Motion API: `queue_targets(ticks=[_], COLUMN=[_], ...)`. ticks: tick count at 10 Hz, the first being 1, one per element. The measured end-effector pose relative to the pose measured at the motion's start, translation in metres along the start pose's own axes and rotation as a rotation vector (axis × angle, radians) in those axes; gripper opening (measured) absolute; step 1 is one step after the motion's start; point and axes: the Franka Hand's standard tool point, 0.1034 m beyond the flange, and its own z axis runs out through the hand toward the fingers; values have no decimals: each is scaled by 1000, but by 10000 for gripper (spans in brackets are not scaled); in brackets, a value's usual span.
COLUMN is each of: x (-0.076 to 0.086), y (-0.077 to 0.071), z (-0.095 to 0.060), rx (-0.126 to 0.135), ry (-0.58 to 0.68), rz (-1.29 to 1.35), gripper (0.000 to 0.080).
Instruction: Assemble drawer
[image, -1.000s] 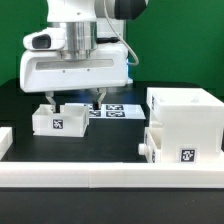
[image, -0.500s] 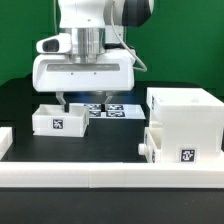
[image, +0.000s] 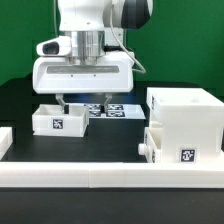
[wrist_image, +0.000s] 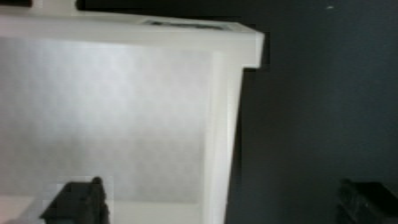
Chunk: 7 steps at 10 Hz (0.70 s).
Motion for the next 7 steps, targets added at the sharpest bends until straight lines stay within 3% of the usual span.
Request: queue_targets(ticks=[2,6,7], x=[-12,-16,-15], y=[-2,-2,-2], z=[14,22,22], rx=[1,-3,-3], ry=[-16,-11,-10], rz=[0,-2,-2], gripper=[649,649,501])
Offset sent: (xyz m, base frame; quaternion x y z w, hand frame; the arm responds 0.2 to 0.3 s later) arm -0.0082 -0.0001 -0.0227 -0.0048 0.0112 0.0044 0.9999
